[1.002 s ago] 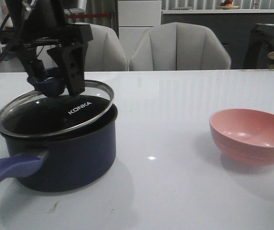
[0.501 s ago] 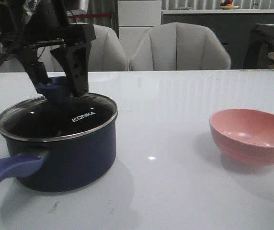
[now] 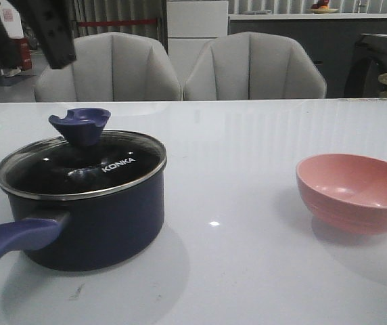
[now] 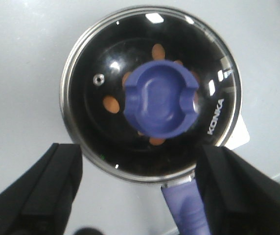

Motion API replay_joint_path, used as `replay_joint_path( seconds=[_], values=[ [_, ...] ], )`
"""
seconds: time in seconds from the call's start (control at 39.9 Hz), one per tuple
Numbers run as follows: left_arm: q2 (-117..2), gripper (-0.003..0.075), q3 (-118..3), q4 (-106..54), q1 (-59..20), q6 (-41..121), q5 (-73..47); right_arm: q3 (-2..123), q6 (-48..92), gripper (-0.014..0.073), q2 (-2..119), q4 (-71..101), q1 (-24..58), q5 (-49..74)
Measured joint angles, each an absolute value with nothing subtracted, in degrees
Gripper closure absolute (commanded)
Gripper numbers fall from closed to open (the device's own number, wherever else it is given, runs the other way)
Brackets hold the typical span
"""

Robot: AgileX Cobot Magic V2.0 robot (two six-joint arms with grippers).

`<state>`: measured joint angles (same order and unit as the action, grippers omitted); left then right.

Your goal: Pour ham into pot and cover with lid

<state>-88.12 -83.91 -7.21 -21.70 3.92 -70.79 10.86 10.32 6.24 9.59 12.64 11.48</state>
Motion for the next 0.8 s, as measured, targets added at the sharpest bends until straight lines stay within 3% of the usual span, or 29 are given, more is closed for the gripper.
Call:
replay_joint_path(
  seconds=[0.23,0.8],
  values=[
    [-70.46,0.0217,-70.54,-5.13,-21.57,3.92,-65.02,10.86,10.32,0.0452,6.24,9.59,12.64,11.48],
    [-21.4,0.0218,-34.29,-0.98,-21.57,3.92,-30.08,10.86,10.32,0.0452,6.24,9.59,12.64,11.48]
  ],
)
